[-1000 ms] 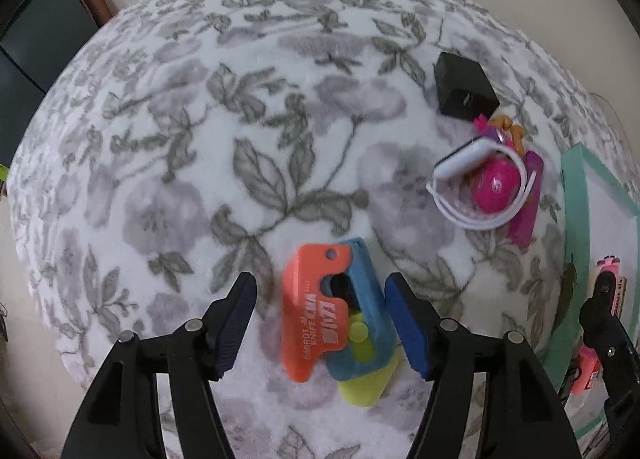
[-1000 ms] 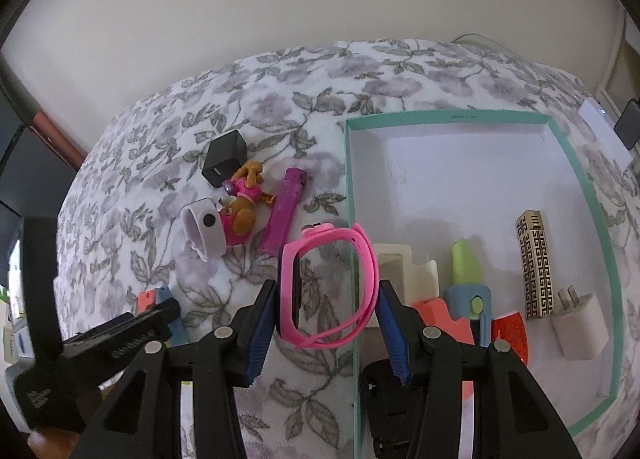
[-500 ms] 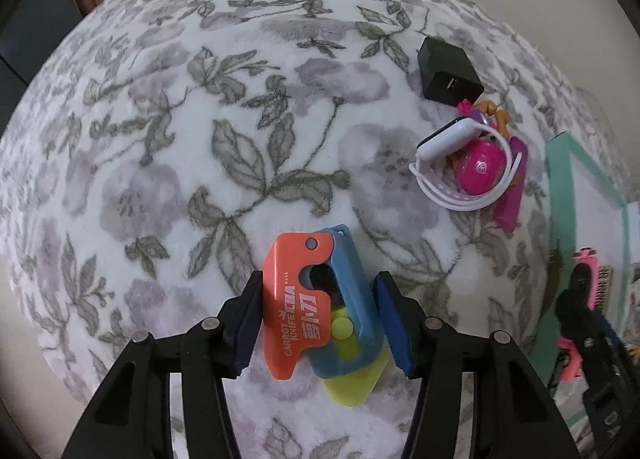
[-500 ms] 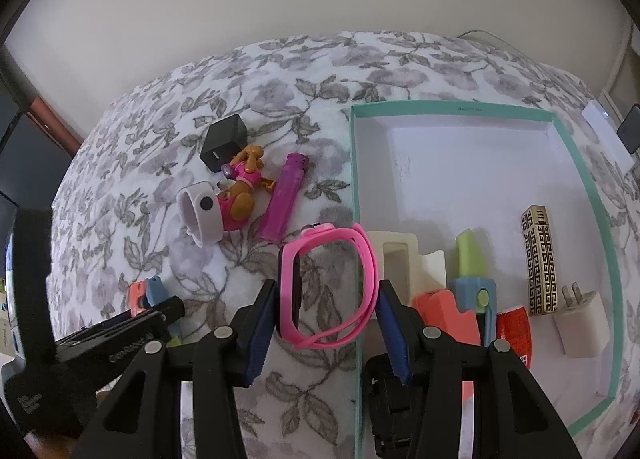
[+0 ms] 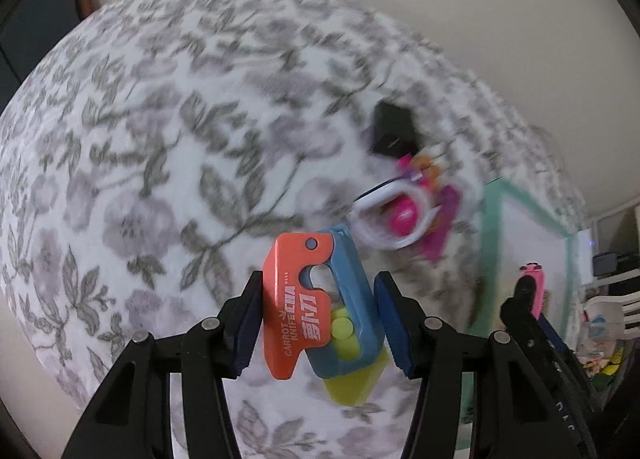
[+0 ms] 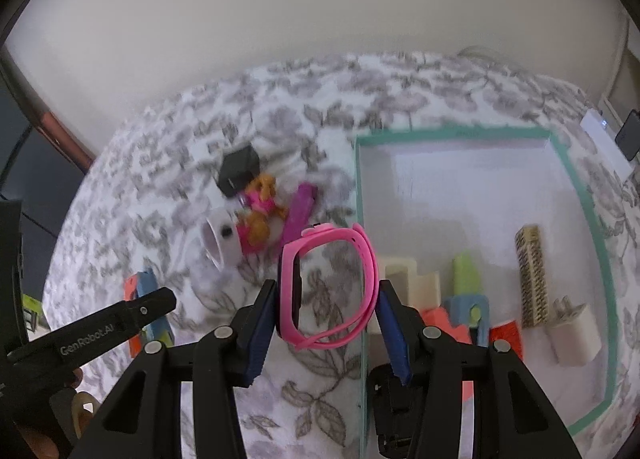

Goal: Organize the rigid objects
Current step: 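Lift and carry the carrot knife and pink watch band over the tray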

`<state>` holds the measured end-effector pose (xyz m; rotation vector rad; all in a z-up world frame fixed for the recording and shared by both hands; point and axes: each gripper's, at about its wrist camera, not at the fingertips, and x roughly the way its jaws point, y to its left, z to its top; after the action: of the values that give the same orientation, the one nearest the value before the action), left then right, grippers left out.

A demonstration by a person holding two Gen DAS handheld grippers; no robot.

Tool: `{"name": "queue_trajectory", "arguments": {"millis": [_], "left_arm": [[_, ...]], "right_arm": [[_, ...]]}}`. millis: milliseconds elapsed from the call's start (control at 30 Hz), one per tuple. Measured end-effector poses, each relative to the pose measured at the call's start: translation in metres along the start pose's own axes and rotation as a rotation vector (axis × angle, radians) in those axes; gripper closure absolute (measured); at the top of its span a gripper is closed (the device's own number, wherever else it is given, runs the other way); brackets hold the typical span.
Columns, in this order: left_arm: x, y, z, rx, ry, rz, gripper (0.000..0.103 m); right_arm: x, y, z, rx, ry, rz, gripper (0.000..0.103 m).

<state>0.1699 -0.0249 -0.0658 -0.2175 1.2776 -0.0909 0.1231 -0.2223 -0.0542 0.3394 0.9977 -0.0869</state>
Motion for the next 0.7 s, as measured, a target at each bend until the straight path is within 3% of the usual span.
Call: {"name": "queue_trajectory", "arguments": {"millis": [200, 433, 700], "left_arm": [[-0.035, -0.061, 0.023, 0.038, -0.061, -0.057, 0.047], [-0.042, -0.139, 0.022, 0.081, -0.1, -0.12, 0.046], [-0.022, -0.193, 0.002, 0.166, -0.127, -0.14, 0.047]], "right_arm": [[-0.036, -0.034, 0.031, 0.14, -0.096, -0.013, 0.052], [-0.071, -0.083, 0.048, 0.232, -0.19, -0.162, 0.051], [-0.072, -0.152, 0.039, 0.328, -0.162, -0.28, 0.051]]}}
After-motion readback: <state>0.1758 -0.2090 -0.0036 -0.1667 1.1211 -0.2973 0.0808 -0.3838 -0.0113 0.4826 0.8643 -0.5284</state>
